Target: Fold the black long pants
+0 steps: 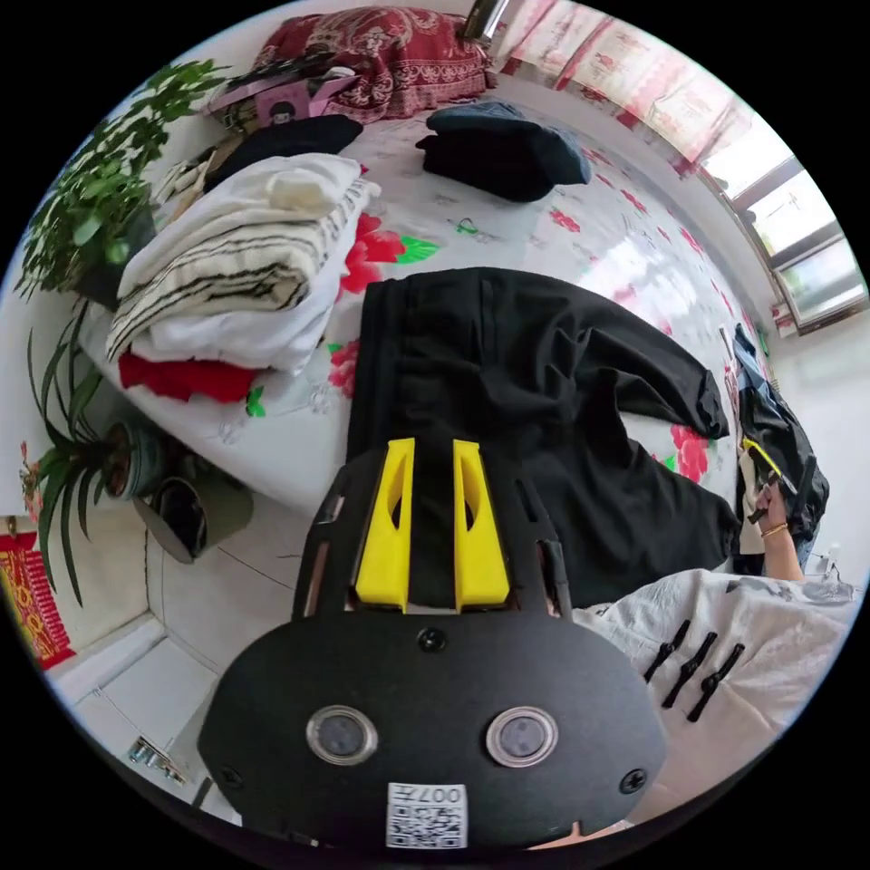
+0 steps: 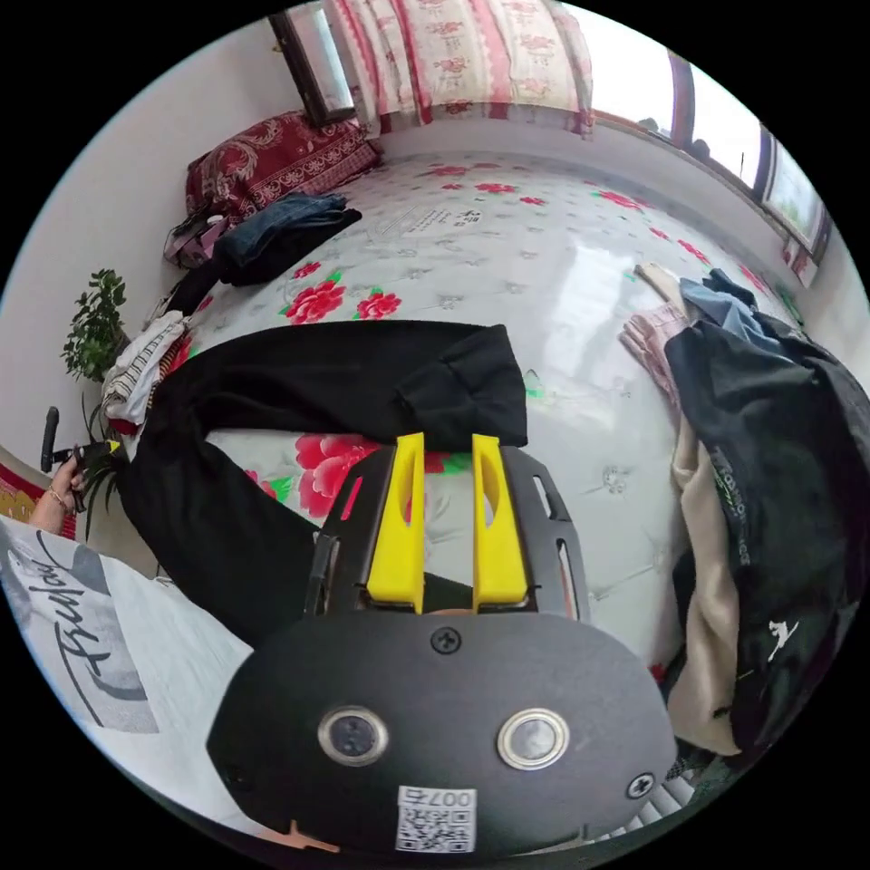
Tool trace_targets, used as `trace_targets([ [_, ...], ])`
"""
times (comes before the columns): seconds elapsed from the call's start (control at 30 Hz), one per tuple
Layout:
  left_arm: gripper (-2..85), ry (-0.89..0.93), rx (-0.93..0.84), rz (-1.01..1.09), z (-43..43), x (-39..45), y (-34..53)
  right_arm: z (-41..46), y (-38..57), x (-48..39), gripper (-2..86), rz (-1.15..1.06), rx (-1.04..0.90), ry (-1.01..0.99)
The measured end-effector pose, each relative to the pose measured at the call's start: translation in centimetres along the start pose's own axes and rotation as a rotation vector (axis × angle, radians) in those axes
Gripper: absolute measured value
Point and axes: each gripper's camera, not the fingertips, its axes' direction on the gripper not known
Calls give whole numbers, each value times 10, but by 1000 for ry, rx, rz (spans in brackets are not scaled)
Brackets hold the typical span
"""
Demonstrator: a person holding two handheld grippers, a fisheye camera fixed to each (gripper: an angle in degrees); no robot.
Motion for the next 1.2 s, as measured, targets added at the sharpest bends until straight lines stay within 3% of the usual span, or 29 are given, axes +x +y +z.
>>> trace_targets([
  [0.2, 80, -62, -54, 109, 64, 40, -125, 109, -55, -38, 67, -120, -266, 89],
  [0.33, 71, -163, -114, 166, 111, 50, -185, 106, -70, -31, 31, -131, -248, 80],
  [0.47, 49, -267, -229, 229, 172, 50, -214, 66, -92, 43, 8, 55, -162, 306],
  [0.57, 42, -272, -207, 292, 178, 52, -215, 46, -90, 122, 13, 301, -162, 440],
  [0.67, 49, -279, -206, 334, 171, 48, -210, 17, -85, 157, 35, 439, -44, 357],
  [0.77, 56, -273, -115, 374, 137, 40, -207, 14, -93, 146, 56, 346, 51, 190],
  [0.9, 96, -127, -91, 387, 128, 26, -223, 77, -124, 109, 74, 129, -95, 78],
  [1.0, 126, -46, -218, 412, 172, 24, -244, 130, -144, 86, 79, 22, -240, 66],
  [1.1, 127, -114, -295, 495, 194, 37, -254, 178, -151, 62, 69, -109, -427, 96],
  [1.2, 59, -80, -334, 545, 194, 39, -257, 179, -153, 44, 38, -183, -427, 111],
])
